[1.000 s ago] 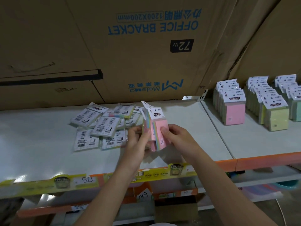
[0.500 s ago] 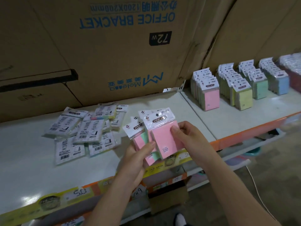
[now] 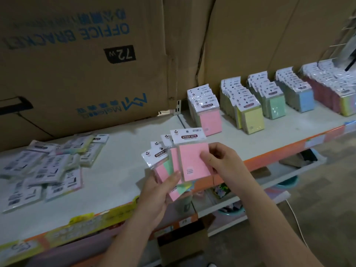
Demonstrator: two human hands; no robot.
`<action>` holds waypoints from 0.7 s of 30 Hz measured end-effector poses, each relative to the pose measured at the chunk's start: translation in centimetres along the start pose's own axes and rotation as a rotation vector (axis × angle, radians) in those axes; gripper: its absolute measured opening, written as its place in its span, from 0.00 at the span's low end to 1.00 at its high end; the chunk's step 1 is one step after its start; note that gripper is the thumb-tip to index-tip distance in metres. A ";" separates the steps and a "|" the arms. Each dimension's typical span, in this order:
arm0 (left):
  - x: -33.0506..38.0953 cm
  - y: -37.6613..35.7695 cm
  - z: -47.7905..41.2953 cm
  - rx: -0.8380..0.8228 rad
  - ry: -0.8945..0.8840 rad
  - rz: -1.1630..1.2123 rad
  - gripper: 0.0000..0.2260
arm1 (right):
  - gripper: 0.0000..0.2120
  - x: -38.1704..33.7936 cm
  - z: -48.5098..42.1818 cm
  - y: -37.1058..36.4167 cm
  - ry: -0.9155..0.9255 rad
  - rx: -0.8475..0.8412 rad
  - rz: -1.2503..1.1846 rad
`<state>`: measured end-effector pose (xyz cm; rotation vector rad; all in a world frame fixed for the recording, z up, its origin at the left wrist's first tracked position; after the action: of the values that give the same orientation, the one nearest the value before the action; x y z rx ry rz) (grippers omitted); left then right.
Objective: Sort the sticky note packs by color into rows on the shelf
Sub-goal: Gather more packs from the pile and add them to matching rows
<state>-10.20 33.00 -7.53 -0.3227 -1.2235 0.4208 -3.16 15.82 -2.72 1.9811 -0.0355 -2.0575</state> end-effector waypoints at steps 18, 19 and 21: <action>-3.0 -6.3 -2.3 0.374 -0.050 0.095 0.24 | 0.11 2.7 -13.4 9.4 0.100 0.050 0.410; -2.9 -6.3 -2.2 0.360 -0.052 0.102 0.24 | 0.13 2.9 -13.5 9.0 0.096 0.058 0.407; -2.8 -6.4 -2.2 0.326 -0.054 0.119 0.23 | 0.17 3.4 -13.3 8.8 0.081 0.067 0.371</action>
<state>-7.98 26.00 -7.61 -0.1046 -1.1695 0.7256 11.48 9.02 -4.88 1.9199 -0.4269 -1.7590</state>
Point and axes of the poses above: each hand's wrist, its own z-axis away from the middle knuckle, its own y-axis out of the back of the hand, x = y × z, the point moved 10 cm from there along -z, towards the middle knuckle, and after that the axes turned 2 degrees about y, right-handed, at the moved point
